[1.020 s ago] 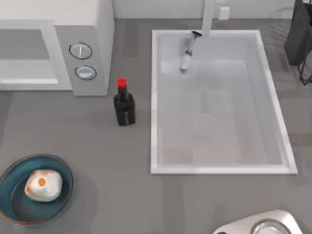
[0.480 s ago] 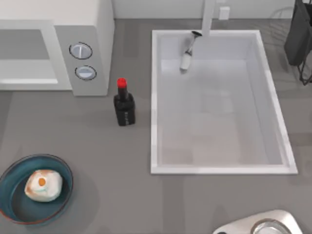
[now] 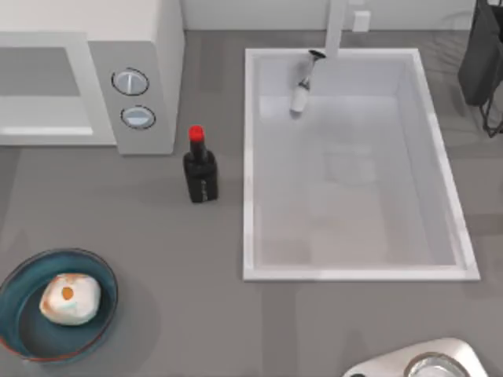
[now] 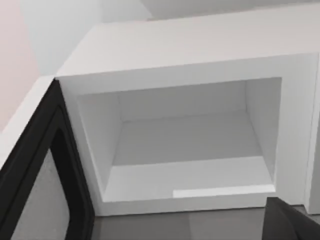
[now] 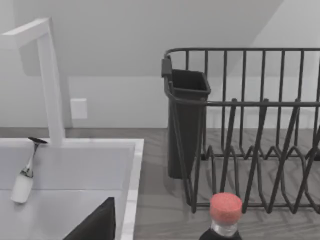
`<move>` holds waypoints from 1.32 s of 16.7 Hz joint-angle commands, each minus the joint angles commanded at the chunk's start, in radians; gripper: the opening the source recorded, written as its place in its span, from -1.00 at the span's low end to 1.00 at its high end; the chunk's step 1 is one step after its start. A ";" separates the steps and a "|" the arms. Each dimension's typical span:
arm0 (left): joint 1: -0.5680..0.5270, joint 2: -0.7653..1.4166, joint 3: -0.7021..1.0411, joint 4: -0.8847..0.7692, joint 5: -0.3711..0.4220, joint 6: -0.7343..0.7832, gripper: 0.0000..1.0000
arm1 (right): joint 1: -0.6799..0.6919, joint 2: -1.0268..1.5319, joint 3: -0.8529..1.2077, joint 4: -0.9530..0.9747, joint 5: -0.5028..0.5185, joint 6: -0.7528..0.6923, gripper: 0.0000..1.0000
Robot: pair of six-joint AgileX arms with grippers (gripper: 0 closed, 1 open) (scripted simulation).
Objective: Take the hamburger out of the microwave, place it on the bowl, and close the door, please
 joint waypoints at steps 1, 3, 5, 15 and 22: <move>0.046 0.071 0.056 -0.013 0.032 0.045 -1.00 | 0.000 0.000 0.000 0.000 0.000 0.000 1.00; 0.144 0.243 0.182 -0.045 0.099 0.141 -1.00 | 0.000 0.000 0.000 0.000 0.000 0.000 1.00; 0.244 0.452 0.316 -0.082 0.164 0.243 -1.00 | 0.000 0.000 0.000 0.000 0.000 0.000 1.00; 0.607 1.356 0.849 -0.286 0.347 0.649 -1.00 | 0.000 0.000 0.000 0.000 0.000 0.000 1.00; 0.685 1.626 1.003 -0.383 0.350 0.757 -1.00 | 0.000 0.000 0.000 0.000 0.000 0.000 1.00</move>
